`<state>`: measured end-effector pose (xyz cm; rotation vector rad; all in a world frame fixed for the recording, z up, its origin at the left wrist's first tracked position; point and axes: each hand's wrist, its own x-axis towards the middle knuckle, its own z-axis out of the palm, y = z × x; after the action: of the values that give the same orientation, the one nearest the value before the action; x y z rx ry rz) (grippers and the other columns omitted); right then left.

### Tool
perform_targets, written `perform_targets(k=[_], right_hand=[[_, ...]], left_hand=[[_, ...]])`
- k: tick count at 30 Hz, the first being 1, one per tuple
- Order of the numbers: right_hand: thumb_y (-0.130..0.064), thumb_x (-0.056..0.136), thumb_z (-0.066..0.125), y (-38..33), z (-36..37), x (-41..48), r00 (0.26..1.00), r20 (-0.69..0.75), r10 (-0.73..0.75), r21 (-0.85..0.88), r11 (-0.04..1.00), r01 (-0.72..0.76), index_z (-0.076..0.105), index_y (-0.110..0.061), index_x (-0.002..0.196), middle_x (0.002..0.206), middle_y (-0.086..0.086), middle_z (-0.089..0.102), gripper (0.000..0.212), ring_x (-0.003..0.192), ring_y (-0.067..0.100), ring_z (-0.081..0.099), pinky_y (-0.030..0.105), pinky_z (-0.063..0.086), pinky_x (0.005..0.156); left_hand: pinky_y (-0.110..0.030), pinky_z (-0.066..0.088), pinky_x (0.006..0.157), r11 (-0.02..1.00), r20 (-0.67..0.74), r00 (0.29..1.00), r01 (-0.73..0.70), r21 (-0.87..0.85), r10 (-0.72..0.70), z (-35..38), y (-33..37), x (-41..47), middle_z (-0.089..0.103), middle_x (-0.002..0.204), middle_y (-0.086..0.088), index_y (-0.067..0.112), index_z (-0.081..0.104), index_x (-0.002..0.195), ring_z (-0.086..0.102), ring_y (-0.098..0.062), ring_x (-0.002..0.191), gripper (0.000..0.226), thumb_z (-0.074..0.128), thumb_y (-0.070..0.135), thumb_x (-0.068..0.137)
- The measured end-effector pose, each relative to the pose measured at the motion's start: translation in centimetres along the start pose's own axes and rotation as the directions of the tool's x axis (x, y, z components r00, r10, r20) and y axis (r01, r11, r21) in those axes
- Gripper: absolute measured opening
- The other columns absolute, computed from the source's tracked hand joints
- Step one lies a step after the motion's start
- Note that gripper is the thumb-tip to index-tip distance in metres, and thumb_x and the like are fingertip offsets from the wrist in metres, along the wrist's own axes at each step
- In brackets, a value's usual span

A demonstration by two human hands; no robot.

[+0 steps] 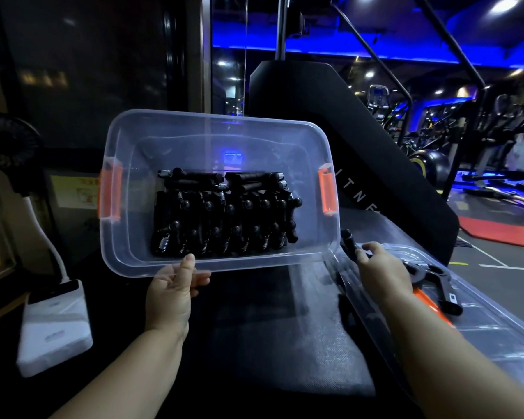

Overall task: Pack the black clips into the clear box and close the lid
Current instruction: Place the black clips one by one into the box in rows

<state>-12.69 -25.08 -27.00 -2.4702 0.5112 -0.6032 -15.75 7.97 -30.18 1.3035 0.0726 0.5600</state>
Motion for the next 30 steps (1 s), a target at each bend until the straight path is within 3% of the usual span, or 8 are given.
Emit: perform_targets(k=[4,13,17,22,24,27,30], right_hand=[[-0.041,0.092,0.053,0.3,-0.3,-0.1,1.000,-0.023,-0.012,0.047,0.999,0.013,0.060,-0.024,0.116,0.105,0.014,0.068,0.030,0.098,0.032,0.060,0.033,0.040,0.073],[-0.042,0.088,0.062,0.7,-1.1,0.1,0.994,-0.107,0.025,0.066,0.998,-0.018,0.068,-0.020,0.105,0.102,0.009,0.070,0.029,0.100,0.030,0.061,0.031,0.039,0.072],[-0.039,0.090,0.058,1.1,-1.4,0.4,0.992,-0.118,0.040,-0.005,0.999,-0.041,0.070,-0.019,0.099,0.099,0.011,0.070,0.025,0.094,0.031,0.060,0.031,0.038,0.069],[-0.030,0.094,0.051,0.2,-1.5,0.2,0.997,-0.070,-0.017,-0.160,0.987,0.006,0.065,-0.023,0.118,0.119,0.011,0.064,0.029,0.110,0.032,0.057,0.035,0.043,0.082],[-0.025,0.093,0.049,-0.2,-1.5,0.2,0.997,-0.054,-0.045,-0.209,0.977,0.033,0.067,-0.020,0.112,0.115,0.014,0.064,0.027,0.106,0.033,0.058,0.035,0.043,0.080],[-0.021,0.092,0.050,-0.1,-1.2,0.2,0.995,-0.069,-0.076,-0.160,0.985,0.064,0.071,-0.015,0.094,0.102,0.017,0.066,0.022,0.094,0.035,0.058,0.033,0.039,0.069],[-0.018,0.092,0.052,0.3,-1.2,0.0,0.984,-0.160,-0.079,-0.030,0.997,0.075,0.072,-0.014,0.099,0.101,0.018,0.067,0.022,0.094,0.036,0.058,0.035,0.042,0.070]], left_hand=[[-0.026,0.042,0.063,1.000,-0.002,1.000,-0.002,0.007,0.002,0.0,0.0,0.1,0.071,0.062,0.003,0.018,0.057,0.075,0.064,-0.003,0.058,0.025,0.054,0.034,0.094],[-0.026,0.041,0.063,1.000,-0.004,1.000,-0.005,0.012,0.005,0.1,-0.1,0.1,0.071,0.061,0.003,0.017,0.057,0.074,0.063,-0.002,0.056,0.026,0.053,0.032,0.095],[-0.025,0.041,0.062,1.000,-0.003,1.000,-0.005,0.010,0.005,0.1,-0.1,0.1,0.071,0.061,0.004,0.017,0.056,0.074,0.063,0.000,0.056,0.026,0.053,0.032,0.095],[-0.025,0.041,0.063,1.000,-0.007,1.000,-0.004,0.014,0.004,0.1,0.0,0.1,0.071,0.061,0.004,0.017,0.057,0.074,0.063,-0.001,0.056,0.026,0.053,0.033,0.095],[-0.025,0.042,0.063,1.000,-0.008,1.000,-0.003,0.014,0.003,0.1,0.0,0.1,0.071,0.061,0.004,0.017,0.057,0.074,0.063,-0.002,0.057,0.026,0.053,0.033,0.095],[-0.025,0.042,0.063,1.000,-0.008,1.000,-0.001,0.015,0.002,0.1,0.1,0.0,0.070,0.061,0.004,0.017,0.057,0.075,0.063,-0.002,0.057,0.026,0.053,0.033,0.094],[-0.025,0.042,0.063,1.000,-0.009,1.000,0.000,0.016,0.000,0.1,0.1,0.0,0.071,0.062,0.004,0.018,0.057,0.075,0.064,-0.002,0.058,0.025,0.053,0.034,0.095]])
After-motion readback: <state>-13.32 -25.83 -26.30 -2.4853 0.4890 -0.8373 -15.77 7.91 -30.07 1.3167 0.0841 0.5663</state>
